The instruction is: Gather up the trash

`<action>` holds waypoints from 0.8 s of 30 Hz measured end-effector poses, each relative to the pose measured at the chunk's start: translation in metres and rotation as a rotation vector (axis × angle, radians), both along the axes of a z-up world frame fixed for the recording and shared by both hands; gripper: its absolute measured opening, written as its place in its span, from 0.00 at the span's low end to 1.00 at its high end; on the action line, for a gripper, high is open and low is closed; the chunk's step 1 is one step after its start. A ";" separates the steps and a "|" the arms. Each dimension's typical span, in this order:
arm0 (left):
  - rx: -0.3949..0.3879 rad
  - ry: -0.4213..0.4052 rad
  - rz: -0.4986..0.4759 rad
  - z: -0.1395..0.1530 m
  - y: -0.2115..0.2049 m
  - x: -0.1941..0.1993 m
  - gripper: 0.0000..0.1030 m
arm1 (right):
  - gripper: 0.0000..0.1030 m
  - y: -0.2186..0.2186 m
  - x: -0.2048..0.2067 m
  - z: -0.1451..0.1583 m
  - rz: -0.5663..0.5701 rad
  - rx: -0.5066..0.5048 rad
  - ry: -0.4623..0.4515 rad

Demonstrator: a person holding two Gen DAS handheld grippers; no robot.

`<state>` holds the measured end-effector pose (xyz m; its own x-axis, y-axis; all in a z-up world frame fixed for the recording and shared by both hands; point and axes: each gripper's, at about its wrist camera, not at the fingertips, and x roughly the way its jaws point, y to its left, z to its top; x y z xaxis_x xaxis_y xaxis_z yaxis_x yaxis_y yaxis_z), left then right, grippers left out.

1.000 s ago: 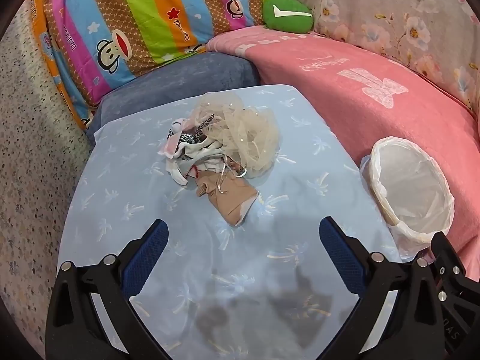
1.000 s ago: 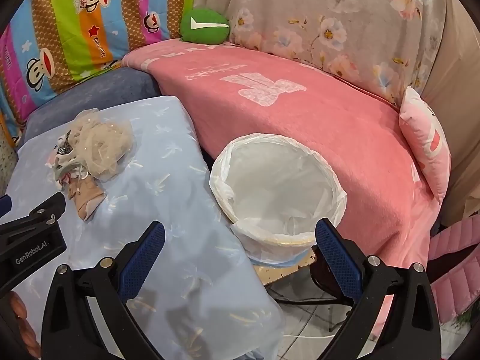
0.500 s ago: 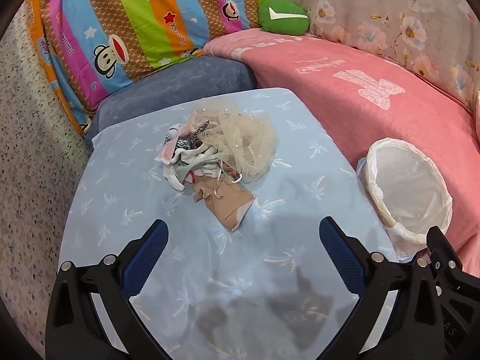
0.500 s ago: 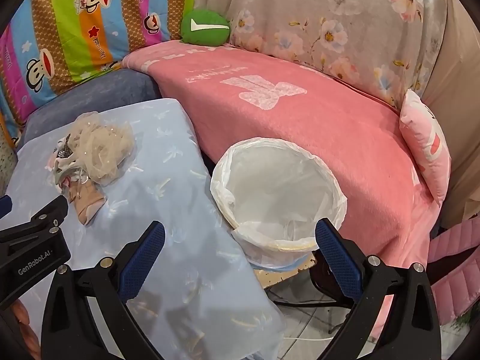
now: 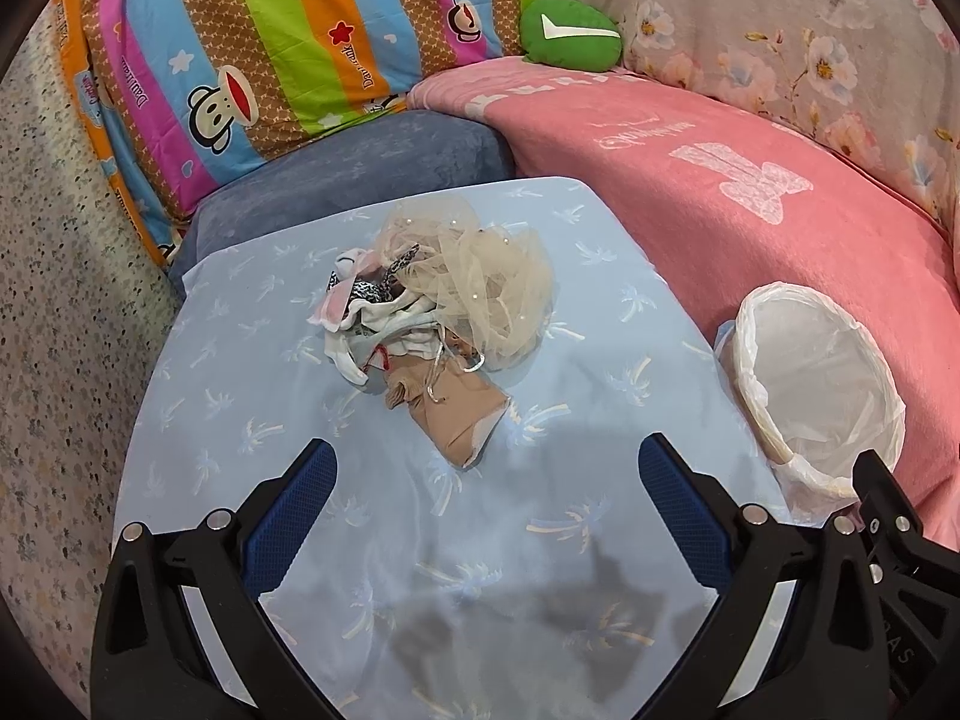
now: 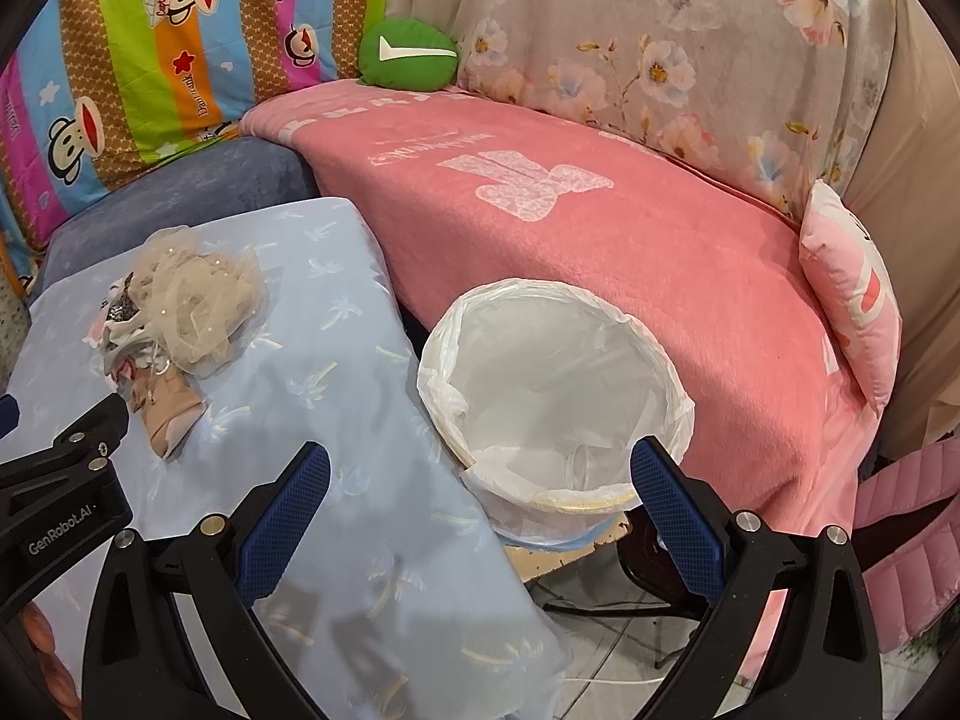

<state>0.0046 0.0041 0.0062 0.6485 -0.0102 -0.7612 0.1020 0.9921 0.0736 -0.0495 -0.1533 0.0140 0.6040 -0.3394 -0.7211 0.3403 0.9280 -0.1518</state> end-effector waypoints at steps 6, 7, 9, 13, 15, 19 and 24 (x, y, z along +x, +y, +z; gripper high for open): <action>-0.001 0.001 0.001 0.000 -0.001 0.002 0.94 | 0.94 0.000 0.002 -0.001 -0.003 -0.003 0.001; 0.000 0.001 0.001 0.000 -0.001 0.001 0.94 | 0.94 -0.001 0.003 -0.001 -0.003 -0.002 0.001; -0.001 0.001 0.001 0.000 -0.001 0.001 0.94 | 0.94 -0.001 0.005 -0.001 -0.005 -0.004 0.002; -0.001 0.000 0.002 0.000 -0.001 0.001 0.94 | 0.94 0.000 0.004 -0.001 -0.004 -0.004 0.001; 0.000 -0.001 0.003 0.000 -0.001 0.001 0.94 | 0.94 0.000 0.004 -0.001 -0.004 -0.006 0.001; 0.000 0.000 0.002 0.000 -0.001 0.002 0.94 | 0.94 -0.001 0.006 -0.002 -0.003 -0.006 0.001; 0.000 0.001 0.002 0.000 -0.002 0.003 0.94 | 0.94 -0.001 0.007 -0.002 -0.004 -0.007 0.003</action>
